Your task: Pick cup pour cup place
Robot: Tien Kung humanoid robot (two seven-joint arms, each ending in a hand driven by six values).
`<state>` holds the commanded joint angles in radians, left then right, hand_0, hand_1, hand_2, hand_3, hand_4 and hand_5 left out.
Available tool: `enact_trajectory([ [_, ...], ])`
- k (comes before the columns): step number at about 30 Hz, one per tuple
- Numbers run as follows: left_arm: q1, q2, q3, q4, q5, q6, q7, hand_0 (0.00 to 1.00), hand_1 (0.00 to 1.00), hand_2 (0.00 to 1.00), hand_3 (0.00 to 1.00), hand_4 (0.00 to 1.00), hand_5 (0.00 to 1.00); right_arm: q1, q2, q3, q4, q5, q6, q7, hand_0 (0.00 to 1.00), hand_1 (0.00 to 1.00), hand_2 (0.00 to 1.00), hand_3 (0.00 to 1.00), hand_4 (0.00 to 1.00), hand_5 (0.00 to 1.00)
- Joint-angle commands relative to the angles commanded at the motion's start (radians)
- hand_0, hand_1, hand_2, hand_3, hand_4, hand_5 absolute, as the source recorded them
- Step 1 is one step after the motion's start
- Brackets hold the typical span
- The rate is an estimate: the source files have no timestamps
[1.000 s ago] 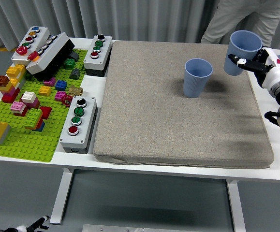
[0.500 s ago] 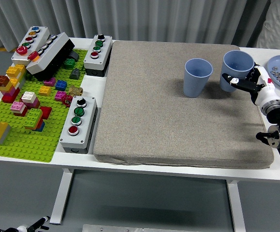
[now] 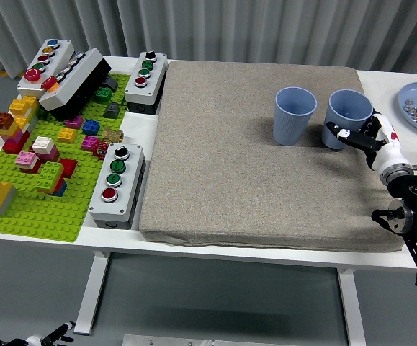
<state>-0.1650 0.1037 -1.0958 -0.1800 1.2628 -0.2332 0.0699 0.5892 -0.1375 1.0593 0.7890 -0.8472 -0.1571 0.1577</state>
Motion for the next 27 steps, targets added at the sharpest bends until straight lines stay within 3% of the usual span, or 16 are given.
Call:
enact_trajectory([
  [14,0.005,0.0,0.006,0.0,-0.002,-0.001,0.0,0.821,0.843,0.876,0.809,0.641,0.998,-0.004,0.004,-0.011,-0.016,-0.002,0.01,0.005,0.769,0.642,0.545,0.552,0.569,0.002],
  [20,0.003,0.0,0.005,0.0,-0.002,0.0,-0.001,0.821,0.843,0.878,0.809,0.641,0.998,-0.002,0.002,0.0,-0.019,-0.013,0.037,0.002,0.777,0.666,0.568,0.571,0.569,0.002],
  [21,0.003,0.0,0.005,0.0,-0.002,0.0,-0.001,0.821,0.843,0.877,0.809,0.641,0.998,-0.001,0.001,0.004,-0.02,-0.017,0.044,0.003,0.848,0.763,0.729,0.772,0.612,0.002],
  [26,0.001,0.0,0.003,0.0,-0.002,0.0,-0.001,0.821,0.843,0.877,0.809,0.641,0.998,0.001,-0.002,0.016,-0.022,-0.025,0.065,0.003,0.848,0.763,0.729,0.772,0.612,0.002],
  [27,0.001,0.0,0.003,0.0,-0.001,0.0,-0.001,0.821,0.843,0.877,0.809,0.641,0.998,0.001,-0.002,0.018,-0.023,-0.027,0.067,0.002,0.893,0.849,0.877,0.886,0.74,0.125],
])
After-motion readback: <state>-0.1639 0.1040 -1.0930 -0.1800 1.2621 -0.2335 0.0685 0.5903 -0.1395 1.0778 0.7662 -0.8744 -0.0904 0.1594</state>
